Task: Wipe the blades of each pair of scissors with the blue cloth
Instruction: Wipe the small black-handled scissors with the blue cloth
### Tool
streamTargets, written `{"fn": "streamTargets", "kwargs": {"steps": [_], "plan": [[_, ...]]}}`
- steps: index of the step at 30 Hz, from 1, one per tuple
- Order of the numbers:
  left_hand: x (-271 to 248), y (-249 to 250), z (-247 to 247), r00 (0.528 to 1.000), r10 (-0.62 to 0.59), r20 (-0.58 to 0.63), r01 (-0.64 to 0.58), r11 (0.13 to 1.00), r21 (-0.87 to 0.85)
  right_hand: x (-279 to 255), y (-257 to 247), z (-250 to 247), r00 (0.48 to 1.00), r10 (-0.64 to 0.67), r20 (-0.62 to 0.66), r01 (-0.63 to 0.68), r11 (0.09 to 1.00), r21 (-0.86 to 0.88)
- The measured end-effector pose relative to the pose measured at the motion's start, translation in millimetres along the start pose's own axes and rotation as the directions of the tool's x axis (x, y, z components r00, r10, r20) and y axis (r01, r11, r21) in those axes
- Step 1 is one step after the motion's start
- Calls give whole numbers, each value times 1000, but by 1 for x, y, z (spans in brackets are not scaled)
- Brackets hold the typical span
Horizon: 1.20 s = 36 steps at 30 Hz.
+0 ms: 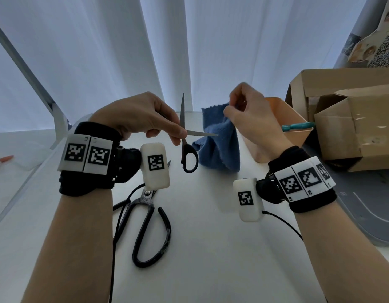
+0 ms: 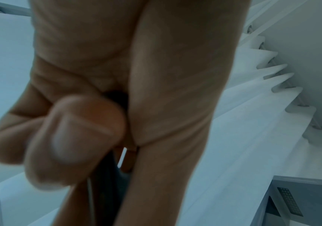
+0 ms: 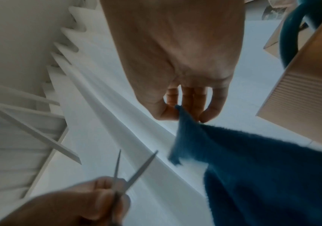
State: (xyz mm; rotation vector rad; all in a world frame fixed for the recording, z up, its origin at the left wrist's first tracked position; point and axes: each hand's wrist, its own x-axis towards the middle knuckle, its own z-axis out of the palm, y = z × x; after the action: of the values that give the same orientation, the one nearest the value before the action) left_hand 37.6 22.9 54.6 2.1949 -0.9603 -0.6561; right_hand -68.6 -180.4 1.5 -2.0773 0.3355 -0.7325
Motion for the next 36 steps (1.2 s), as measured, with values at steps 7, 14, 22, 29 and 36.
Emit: {"fn": "streamTargets", "kwargs": {"steps": [7,14,22,29,36], "plan": [[3,3,5,999,2,34,-3,1000,31,-5,-19,-5,976,-58,212,-33,915,402],[6,5,8,999,22,26,-22,1000,-3,-9,-22,-4,895,-112,431,-63,926,372],[7,4,6,998,51,39,-52,998,28,-12,-19,6,870,-54,491,-59,976,211],[6,5,8,998,37,53,-40,998,48,-12,-20,9,873,-47,486,-3,995,102],[7,2,7,1000,22,-11,-22,1000,-17,-12,-18,16,897,-28,440,-18,995,100]]}}
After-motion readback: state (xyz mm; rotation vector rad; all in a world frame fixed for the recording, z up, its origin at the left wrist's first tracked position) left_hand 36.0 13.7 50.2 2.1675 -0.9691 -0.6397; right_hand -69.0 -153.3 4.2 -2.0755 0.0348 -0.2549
